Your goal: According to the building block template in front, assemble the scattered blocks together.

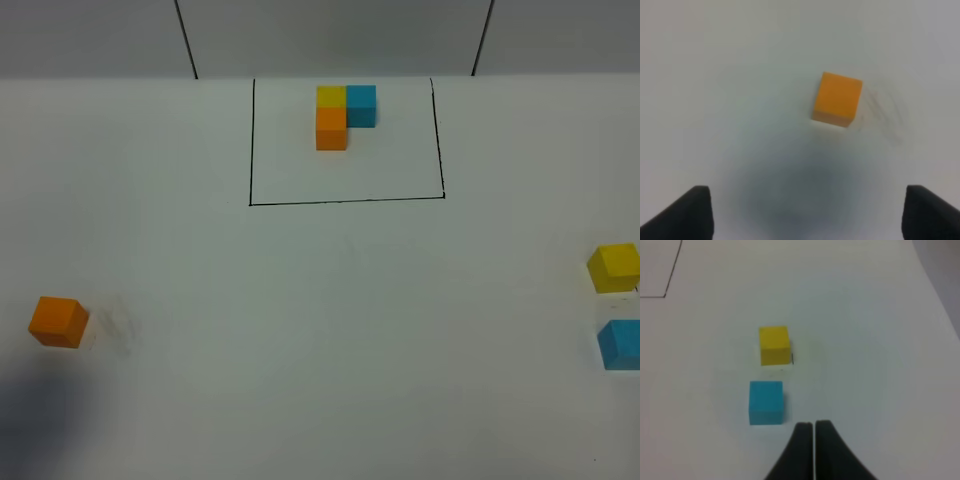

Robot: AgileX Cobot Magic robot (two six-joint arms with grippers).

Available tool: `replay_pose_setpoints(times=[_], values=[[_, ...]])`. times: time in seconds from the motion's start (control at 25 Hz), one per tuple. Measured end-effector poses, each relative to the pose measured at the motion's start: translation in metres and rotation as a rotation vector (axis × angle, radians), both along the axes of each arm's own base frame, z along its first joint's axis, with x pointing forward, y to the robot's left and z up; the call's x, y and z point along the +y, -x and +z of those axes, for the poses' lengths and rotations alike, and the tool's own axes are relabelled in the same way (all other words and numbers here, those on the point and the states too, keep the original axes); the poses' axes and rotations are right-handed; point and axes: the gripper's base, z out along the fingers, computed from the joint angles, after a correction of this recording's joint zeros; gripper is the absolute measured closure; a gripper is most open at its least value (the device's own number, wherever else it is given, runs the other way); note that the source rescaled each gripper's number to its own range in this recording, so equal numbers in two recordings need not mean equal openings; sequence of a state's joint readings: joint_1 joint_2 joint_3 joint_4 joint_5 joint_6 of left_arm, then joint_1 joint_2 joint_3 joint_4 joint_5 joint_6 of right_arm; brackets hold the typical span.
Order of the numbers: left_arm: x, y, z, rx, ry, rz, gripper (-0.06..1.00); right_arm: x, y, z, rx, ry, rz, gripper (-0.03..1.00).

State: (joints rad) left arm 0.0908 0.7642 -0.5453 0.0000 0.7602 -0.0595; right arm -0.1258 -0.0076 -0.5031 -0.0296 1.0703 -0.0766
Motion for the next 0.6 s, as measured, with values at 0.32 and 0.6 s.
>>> replay_pose_setpoints(times=[0.32, 0.6], values=[[0.003, -0.049, -0.040, 0.154, 0.029, 0.004, -0.02, 0.000, 0.000, 0.000, 0.000, 0.000, 0.000, 0.95], [0.006, -0.077, -0.067, 0.167, -0.001, -0.056, -0.02, 0.000, 0.000, 0.000, 0.000, 0.000, 0.000, 0.95]])
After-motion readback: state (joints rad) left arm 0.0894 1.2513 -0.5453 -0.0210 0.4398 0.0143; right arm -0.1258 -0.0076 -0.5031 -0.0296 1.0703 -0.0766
